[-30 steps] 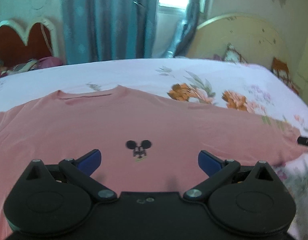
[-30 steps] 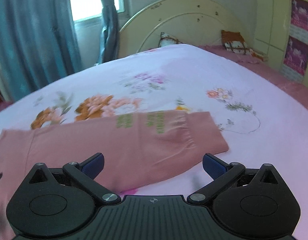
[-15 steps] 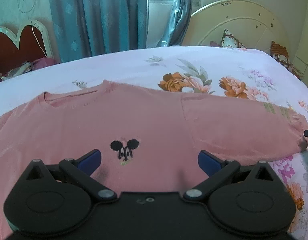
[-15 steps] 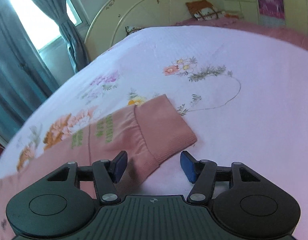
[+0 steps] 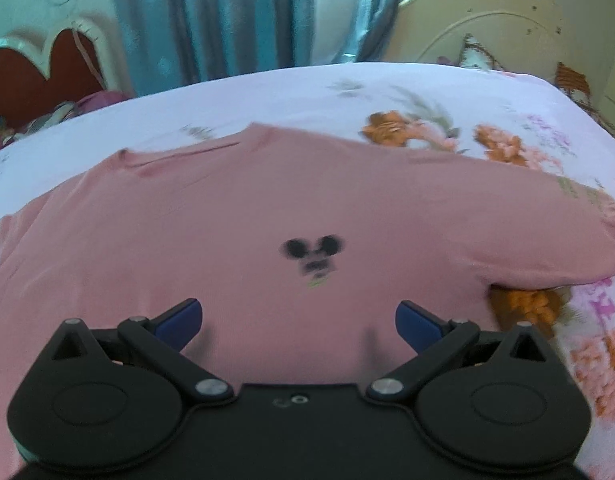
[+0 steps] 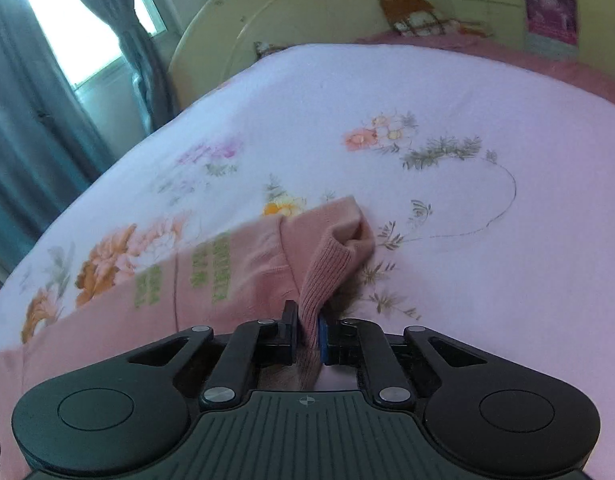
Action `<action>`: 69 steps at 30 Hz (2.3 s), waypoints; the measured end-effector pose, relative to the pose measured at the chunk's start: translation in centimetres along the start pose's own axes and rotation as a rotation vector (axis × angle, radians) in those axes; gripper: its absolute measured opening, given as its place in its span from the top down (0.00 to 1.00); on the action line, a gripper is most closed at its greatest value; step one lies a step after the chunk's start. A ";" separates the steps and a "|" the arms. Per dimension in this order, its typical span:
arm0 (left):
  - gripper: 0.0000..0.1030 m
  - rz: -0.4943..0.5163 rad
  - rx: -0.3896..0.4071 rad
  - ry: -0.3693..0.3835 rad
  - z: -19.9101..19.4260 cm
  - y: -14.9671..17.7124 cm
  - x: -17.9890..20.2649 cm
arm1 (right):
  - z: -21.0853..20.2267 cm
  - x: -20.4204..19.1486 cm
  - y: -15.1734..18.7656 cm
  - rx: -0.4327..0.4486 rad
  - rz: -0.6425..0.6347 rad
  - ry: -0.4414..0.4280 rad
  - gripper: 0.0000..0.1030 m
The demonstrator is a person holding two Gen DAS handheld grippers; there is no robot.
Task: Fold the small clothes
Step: 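Carry the held sleeve across the shirt front with the right gripper, release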
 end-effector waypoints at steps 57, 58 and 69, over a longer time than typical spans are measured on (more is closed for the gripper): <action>0.94 -0.284 0.267 0.243 1.8 -0.9 -19.2 | -4.4 -24.0 19.3 -0.123 -0.482 -0.167 0.74; 0.94 -0.267 0.269 0.214 1.7 -0.5 -19.7 | -4.4 -24.1 19.4 -0.122 -0.490 -0.166 0.74; 0.63 -0.284 0.157 0.124 4.3 3.4 -21.5 | -5.4 -24.5 19.4 -0.140 -0.581 -0.178 0.74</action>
Point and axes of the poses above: each gripper's, at about its wrist camera, not at the fingertips, and z roughly the way its jaws point, x to its right, y to its underside, the point moved 3 cm from there along z, roughly the way its jaws point, and after that the axes turned 5 degrees about z, right-handed, at the moved point
